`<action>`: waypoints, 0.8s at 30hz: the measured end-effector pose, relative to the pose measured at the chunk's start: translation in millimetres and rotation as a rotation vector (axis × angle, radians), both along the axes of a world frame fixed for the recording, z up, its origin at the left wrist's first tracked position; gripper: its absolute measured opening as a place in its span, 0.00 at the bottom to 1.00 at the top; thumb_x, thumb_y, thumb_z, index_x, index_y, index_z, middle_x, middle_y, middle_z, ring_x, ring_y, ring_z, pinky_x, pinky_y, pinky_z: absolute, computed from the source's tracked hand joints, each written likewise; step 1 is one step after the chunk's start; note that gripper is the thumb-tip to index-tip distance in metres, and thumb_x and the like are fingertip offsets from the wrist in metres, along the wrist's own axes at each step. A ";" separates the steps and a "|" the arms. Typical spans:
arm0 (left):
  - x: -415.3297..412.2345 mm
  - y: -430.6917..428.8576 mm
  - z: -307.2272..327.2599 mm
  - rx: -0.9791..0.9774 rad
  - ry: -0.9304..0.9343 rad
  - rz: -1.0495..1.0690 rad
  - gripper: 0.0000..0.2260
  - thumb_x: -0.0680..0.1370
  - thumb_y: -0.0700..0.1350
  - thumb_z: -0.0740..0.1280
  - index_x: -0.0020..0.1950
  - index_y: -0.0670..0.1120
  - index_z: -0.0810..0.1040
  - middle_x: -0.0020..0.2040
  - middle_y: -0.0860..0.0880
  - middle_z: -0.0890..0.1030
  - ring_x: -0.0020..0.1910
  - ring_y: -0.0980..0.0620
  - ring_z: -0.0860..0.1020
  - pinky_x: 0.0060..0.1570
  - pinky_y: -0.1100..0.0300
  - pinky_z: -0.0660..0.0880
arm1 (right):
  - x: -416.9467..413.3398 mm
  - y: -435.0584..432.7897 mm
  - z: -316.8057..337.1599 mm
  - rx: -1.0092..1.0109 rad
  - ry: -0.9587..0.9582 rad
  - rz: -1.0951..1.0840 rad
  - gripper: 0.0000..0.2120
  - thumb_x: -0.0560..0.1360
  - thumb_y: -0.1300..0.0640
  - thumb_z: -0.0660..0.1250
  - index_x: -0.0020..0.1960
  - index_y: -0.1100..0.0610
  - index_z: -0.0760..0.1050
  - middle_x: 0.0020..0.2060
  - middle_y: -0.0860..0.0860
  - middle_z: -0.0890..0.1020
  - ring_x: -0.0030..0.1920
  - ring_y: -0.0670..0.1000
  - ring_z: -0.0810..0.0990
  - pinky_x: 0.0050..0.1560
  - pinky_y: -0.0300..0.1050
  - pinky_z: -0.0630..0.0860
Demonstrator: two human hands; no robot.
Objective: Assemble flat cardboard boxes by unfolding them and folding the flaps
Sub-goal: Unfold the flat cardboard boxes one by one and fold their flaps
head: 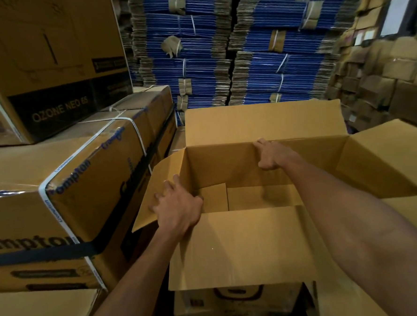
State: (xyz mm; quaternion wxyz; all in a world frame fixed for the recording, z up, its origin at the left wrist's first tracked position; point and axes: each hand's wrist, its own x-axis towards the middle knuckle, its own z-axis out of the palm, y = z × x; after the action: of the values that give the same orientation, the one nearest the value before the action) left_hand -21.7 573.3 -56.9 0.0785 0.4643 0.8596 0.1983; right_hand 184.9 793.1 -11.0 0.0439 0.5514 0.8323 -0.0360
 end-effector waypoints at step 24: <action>-12.3 -39.9 -19.0 0.733 0.127 -0.376 0.09 0.83 0.47 0.63 0.57 0.47 0.80 0.57 0.47 0.81 0.60 0.48 0.75 0.64 0.44 0.69 | 130.5 -191.3 -46.7 0.569 0.414 -0.008 0.14 0.82 0.50 0.61 0.58 0.55 0.83 0.53 0.53 0.86 0.51 0.56 0.83 0.53 0.52 0.76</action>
State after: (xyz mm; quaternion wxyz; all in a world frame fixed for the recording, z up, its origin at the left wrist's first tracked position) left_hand -34.0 533.4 -76.0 -0.1105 0.6217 0.6356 0.4443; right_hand 315.4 601.8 -57.7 -0.2816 0.5259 0.7979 0.0863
